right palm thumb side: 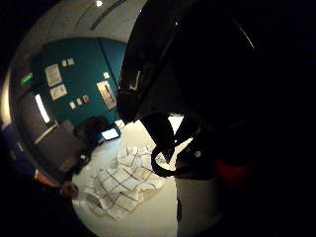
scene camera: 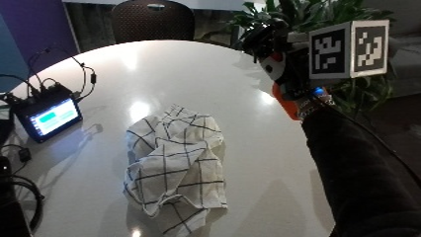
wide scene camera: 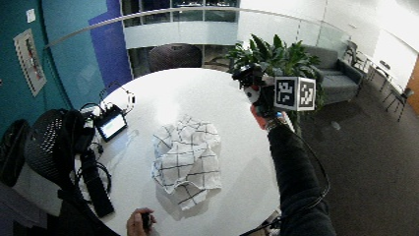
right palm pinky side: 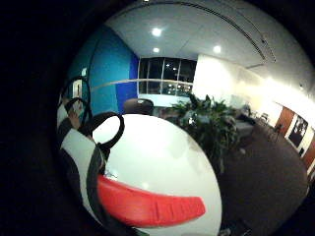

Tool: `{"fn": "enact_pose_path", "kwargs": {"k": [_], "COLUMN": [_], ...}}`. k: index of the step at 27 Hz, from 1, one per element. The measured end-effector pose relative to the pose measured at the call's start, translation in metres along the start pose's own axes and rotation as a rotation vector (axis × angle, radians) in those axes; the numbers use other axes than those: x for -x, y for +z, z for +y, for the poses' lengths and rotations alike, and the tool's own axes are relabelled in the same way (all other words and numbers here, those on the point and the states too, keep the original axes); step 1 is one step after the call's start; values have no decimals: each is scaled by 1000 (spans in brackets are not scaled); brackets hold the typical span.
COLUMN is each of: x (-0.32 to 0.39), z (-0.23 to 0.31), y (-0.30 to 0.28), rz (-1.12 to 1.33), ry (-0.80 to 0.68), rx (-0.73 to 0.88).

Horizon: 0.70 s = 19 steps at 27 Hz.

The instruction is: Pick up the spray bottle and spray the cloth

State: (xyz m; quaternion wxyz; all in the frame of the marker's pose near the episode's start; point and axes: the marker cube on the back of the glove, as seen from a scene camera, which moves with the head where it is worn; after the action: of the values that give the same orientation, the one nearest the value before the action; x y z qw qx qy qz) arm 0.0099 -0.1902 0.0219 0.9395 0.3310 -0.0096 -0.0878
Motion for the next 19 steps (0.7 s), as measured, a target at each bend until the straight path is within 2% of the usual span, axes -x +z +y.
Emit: {"fn": "enact_pose_path", "kwargs": {"k": [9,19], "x": [35,97], "z": [-3,33], "y": [-6,8], "rz": [154,190], "ry": [-321,-611], "rx": [77,139]}}
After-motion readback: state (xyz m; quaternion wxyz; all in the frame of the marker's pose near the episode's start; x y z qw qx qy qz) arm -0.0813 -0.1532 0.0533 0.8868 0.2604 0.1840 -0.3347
